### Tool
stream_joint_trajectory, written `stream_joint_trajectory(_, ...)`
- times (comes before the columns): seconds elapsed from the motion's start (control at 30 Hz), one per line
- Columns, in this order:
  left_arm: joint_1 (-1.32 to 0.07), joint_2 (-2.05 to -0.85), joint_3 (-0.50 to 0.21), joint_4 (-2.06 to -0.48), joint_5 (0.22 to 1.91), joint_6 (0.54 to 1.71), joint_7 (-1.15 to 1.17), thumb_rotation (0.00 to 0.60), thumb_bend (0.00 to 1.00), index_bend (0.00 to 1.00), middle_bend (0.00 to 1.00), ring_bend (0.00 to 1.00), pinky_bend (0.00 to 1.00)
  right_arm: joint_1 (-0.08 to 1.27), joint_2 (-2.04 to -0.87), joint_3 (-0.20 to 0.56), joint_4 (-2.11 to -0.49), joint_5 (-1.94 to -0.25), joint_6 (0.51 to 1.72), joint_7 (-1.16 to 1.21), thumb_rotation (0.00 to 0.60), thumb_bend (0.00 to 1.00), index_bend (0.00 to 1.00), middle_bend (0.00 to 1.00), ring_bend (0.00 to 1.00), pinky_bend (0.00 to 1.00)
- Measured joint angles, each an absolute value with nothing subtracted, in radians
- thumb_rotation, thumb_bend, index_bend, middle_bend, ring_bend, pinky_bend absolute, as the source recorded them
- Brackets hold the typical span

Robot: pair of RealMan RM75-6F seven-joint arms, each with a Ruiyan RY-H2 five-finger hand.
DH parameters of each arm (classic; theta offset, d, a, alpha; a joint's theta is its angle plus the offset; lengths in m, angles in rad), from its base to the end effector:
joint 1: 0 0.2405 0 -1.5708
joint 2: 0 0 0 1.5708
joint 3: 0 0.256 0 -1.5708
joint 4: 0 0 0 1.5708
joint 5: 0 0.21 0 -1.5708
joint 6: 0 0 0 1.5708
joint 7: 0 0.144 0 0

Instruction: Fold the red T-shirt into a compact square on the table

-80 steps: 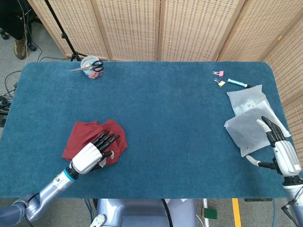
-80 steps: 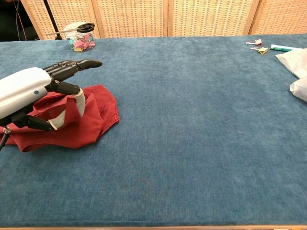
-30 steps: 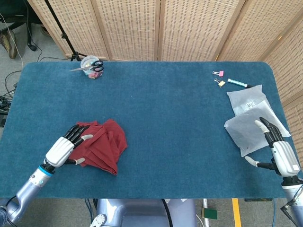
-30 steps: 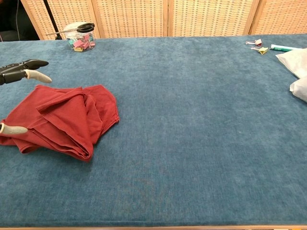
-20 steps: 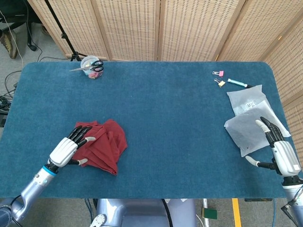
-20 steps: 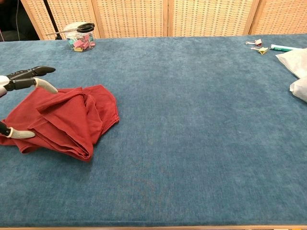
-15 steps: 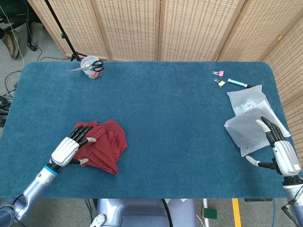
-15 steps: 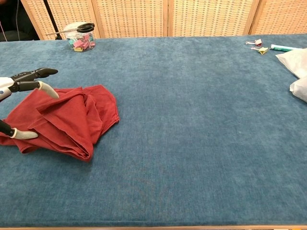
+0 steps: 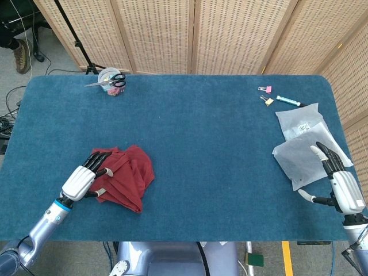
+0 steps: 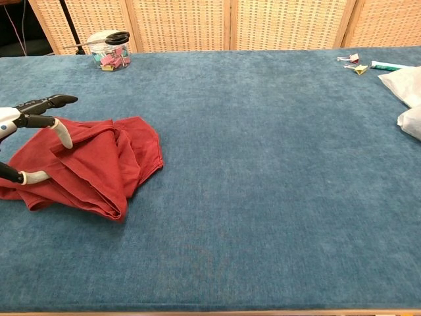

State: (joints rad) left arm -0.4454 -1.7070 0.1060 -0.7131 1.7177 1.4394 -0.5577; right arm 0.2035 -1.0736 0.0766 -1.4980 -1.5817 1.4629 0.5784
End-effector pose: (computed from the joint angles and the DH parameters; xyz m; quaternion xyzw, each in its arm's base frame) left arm -0.2965 0.2777 0.0062 -0.7214 -0.3571 -0.4802 0.3484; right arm -0.3005 -0.2253 0.1821 0.5516 -0.4587 0.5390 0.4414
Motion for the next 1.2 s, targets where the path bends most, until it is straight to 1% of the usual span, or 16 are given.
stream_joint_trajectory(0.17, -0.448, -1.716, 0.104, -0.702, 1.716, 1.436, -0.556, 0.600, 0.35, 0.50, 0.00, 0.00, 0.00, 0.203, -1.074, 0.077, -1.499, -1.581, 1.463, 0.577, 0.600, 0.00, 0.00, 0.00, 0.00, 0.00)
stream_joint_trajectory(0.3, -0.449, -1.722, 0.103, -0.695, 1.714, 1.432, -0.553, 0.600, 0.36, 0.55, 0.00, 0.00, 0.00, 0.203, -1.074, 0.077, -1.498, -1.581, 1.463, 0.579, 0.600, 0.00, 0.00, 0.00, 0.00, 0.00)
stream_joint_trajectory(0.5, -0.453, -1.730, 0.099, -0.689, 1.711, 1.430, -0.547, 0.600, 0.39, 0.59, 0.00, 0.00, 0.00, 0.203, -1.072, 0.077, -1.498, -1.581, 1.463, 0.584, 0.600, 0.00, 0.00, 0.00, 0.00, 0.00)
stream_joint_trajectory(0.67, -0.454, -1.735, 0.096, -0.683, 1.710, 1.432, -0.540, 0.600, 0.45, 0.64, 0.00, 0.00, 0.00, 0.203, -1.072, 0.077, -1.497, -1.581, 1.463, 0.587, 0.600, 0.00, 0.00, 0.00, 0.00, 0.00)
stream_joint_trajectory(0.97, -0.454, -1.740, 0.098, -0.667, 1.711, 1.437, -0.532, 0.600, 0.55, 0.68, 0.00, 0.00, 0.00, 0.203, -1.071, 0.076, -1.497, -1.580, 1.462, 0.591, 0.600, 0.00, 0.00, 0.00, 0.00, 0.00)
stream_joint_trajectory(1.2, -0.464, -1.740, 0.092, -0.658, 1.719, 1.461, -0.510, 0.600, 0.56, 0.69, 0.00, 0.00, 0.00, 0.204, -1.072, 0.076, -1.497, -1.580, 1.460, 0.588, 0.600, 0.00, 0.00, 0.00, 0.00, 0.00)
